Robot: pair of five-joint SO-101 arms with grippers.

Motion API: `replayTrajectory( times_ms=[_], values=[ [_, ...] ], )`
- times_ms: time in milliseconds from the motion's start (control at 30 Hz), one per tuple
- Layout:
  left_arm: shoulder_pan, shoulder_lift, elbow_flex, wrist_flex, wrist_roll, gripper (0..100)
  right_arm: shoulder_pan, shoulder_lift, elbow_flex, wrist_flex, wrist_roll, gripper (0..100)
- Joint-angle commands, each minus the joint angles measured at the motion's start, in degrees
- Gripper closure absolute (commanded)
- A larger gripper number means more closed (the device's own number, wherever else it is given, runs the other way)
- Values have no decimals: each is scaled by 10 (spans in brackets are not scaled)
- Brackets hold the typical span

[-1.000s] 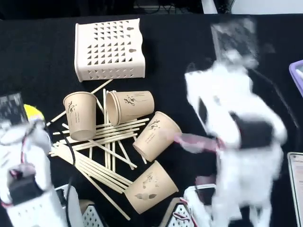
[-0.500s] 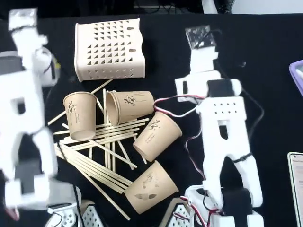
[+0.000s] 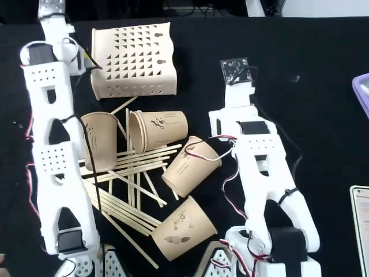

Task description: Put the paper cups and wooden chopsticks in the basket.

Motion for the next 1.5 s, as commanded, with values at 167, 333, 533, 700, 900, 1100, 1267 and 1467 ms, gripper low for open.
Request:
replayTrajectory(
  times_ms=[167,333,533,700,900,1100,1267,1467],
  values=[
    [-9,102,-134,17,3,751,-28,-3,1,-20,-3,879],
    [-29,79,-138,14,31,749,-27,-3,1,-20,-3,879],
    [-28,-6,-133,38,127,745,-27,-3,2,-20,-3,879],
    [17,-17,-132,60,124,745,-25,-3,8,-22,0,879],
    [22,43,-134,47,77,746,-27,-3,13,-23,1,879],
    [-34,78,-136,45,49,750,-27,-3,13,-24,1,879],
    [-85,81,-133,40,48,747,-26,-3,14,-24,1,879],
    [-155,108,-134,1,48,748,-25,-3,15,-20,1,879]
  ],
)
